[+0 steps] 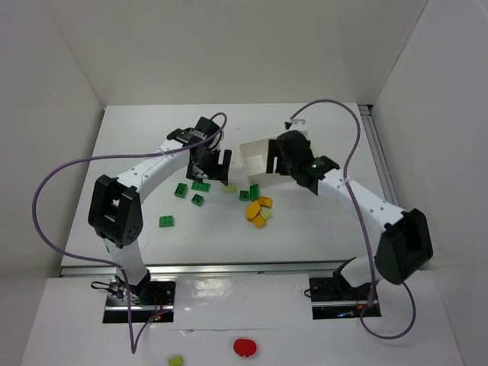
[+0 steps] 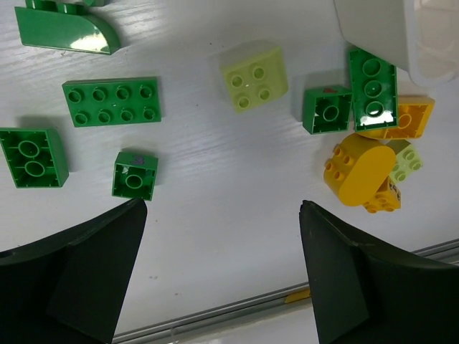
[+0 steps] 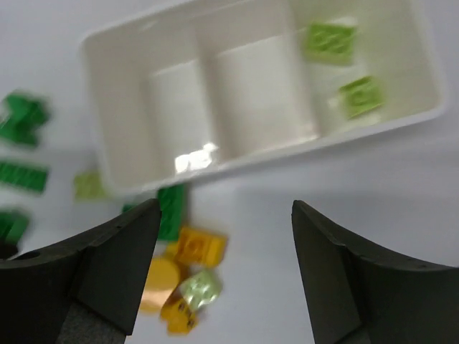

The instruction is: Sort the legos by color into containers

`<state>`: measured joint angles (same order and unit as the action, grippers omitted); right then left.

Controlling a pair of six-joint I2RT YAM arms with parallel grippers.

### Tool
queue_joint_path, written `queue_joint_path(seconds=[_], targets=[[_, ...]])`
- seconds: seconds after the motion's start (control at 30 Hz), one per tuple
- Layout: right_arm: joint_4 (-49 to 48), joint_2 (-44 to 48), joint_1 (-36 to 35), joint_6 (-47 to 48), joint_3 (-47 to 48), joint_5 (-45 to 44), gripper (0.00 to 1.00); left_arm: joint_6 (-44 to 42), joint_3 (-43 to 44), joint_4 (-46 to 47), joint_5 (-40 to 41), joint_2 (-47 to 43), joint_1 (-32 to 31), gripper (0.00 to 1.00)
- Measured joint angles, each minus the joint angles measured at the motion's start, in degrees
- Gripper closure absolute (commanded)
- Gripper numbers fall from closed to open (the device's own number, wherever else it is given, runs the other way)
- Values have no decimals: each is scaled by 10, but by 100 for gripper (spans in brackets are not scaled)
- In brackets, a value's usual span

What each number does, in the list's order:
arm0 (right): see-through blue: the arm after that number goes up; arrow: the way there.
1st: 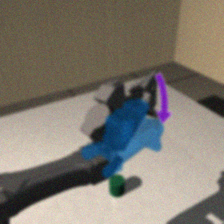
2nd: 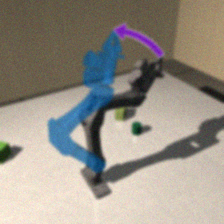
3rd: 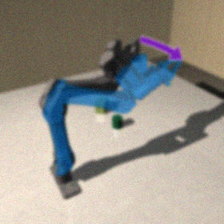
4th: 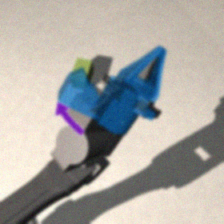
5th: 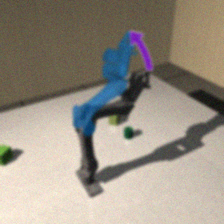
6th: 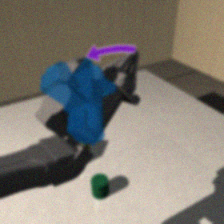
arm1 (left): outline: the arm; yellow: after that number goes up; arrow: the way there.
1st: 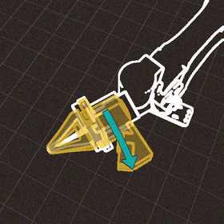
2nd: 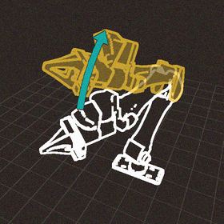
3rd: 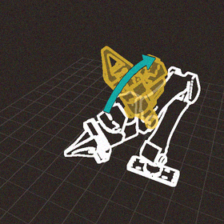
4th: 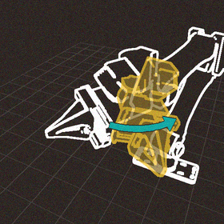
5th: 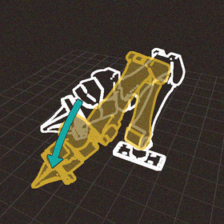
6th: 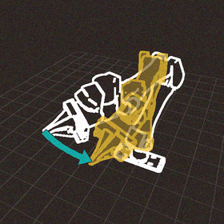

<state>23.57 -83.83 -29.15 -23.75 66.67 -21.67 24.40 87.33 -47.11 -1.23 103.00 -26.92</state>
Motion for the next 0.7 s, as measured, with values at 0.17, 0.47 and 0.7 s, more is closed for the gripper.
queue_joint_path(seconds=[0.17,0.47,0.7], targets=[[-3,65,-119,11,-84,74,17,5,3,0,13,0,11,3],[22,-45,-246,23,-119,101,29,16,5,-4,28,0,17,3],[30,-92,-251,35,-112,97,34,17,5,-5,36,0,17,3]])
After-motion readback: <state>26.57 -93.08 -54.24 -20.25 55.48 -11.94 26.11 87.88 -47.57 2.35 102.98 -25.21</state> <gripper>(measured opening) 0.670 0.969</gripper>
